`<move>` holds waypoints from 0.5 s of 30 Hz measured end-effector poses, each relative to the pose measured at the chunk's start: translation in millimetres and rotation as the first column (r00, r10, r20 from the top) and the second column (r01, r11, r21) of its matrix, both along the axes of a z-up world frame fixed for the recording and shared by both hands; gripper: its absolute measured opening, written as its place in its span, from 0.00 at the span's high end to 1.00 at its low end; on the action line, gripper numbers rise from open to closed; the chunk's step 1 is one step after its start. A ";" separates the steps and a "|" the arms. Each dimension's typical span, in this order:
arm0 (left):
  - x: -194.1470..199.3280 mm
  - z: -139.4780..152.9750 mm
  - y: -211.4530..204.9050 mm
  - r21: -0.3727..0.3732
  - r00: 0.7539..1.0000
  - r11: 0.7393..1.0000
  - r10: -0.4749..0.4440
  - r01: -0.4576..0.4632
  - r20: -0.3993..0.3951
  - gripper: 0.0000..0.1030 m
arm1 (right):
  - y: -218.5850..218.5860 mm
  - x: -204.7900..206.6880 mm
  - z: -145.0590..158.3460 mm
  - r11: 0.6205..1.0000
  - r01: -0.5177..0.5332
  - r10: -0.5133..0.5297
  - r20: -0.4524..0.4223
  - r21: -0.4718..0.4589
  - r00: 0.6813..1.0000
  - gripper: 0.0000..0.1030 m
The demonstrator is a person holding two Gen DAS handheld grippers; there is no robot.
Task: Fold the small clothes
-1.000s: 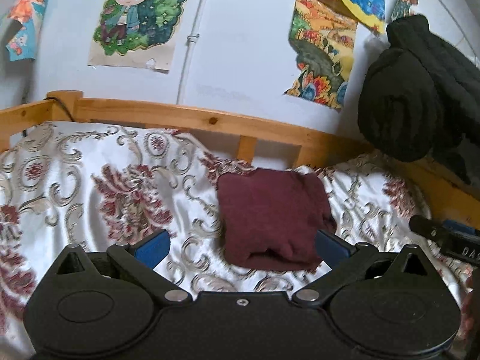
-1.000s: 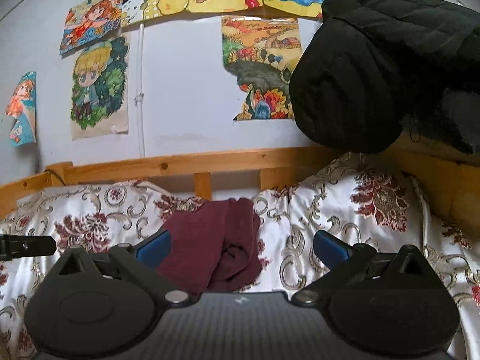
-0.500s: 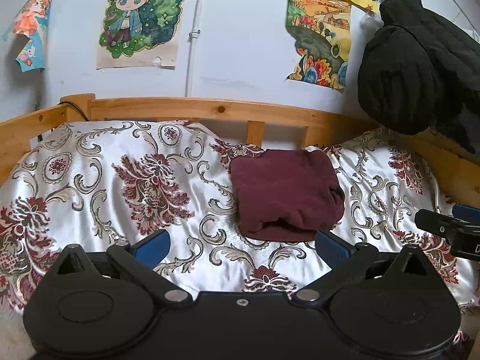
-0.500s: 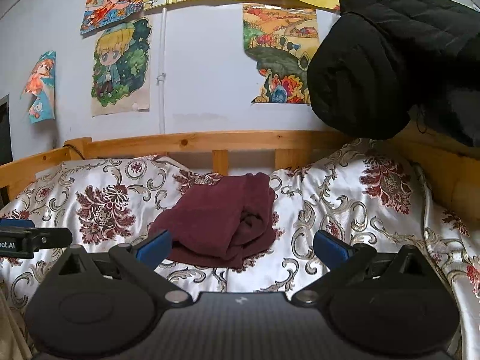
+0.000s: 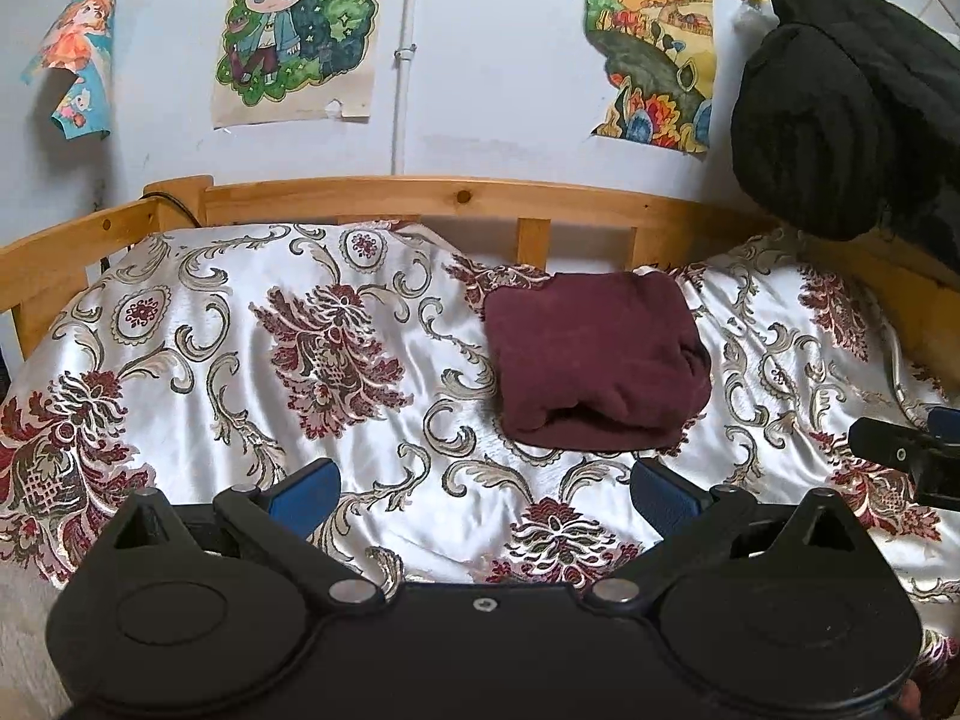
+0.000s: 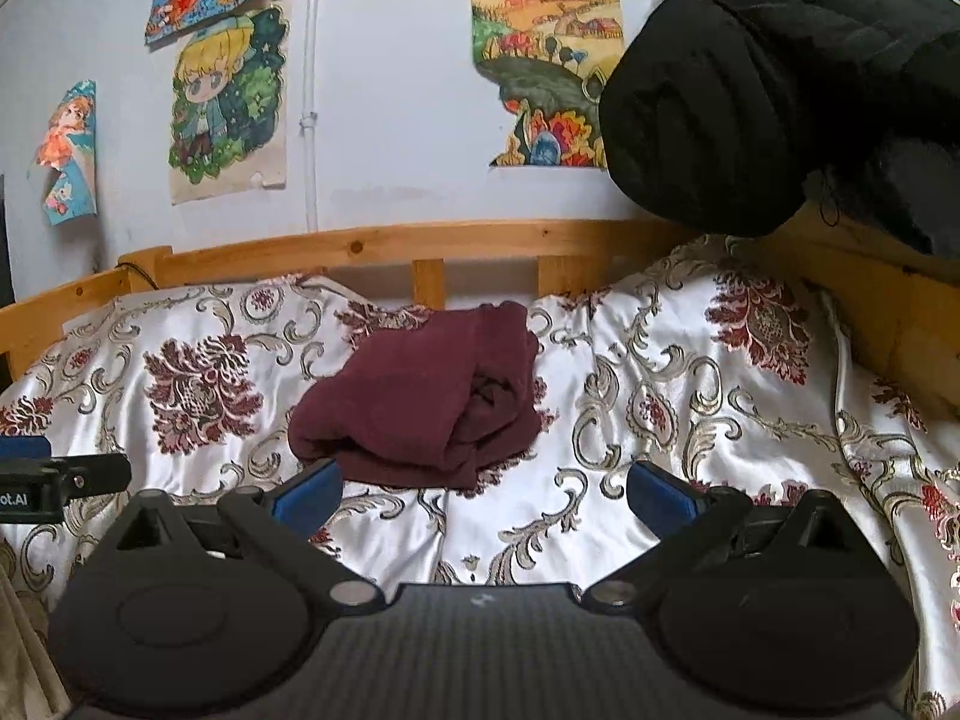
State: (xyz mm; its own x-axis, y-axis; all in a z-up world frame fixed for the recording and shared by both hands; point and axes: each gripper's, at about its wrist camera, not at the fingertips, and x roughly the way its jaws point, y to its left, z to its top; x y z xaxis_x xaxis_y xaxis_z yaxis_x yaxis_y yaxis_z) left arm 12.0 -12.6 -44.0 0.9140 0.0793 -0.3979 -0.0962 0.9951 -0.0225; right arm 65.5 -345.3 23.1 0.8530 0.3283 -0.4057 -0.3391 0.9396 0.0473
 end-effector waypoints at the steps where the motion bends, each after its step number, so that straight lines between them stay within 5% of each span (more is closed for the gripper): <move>1: 1.1 -0.2 -0.1 0.002 1.000 1.000 0.001 -0.001 -0.003 0.01 | 0.0 0.7 -0.9 1.000 0.004 -0.004 -0.007 -0.003 1.000 0.00; 15: 3.1 -2.2 1.8 0.004 1.000 1.000 0.008 -0.008 -0.015 0.01 | -3.0 7.1 -5.5 1.000 0.029 -0.029 -0.045 -0.002 0.999 0.00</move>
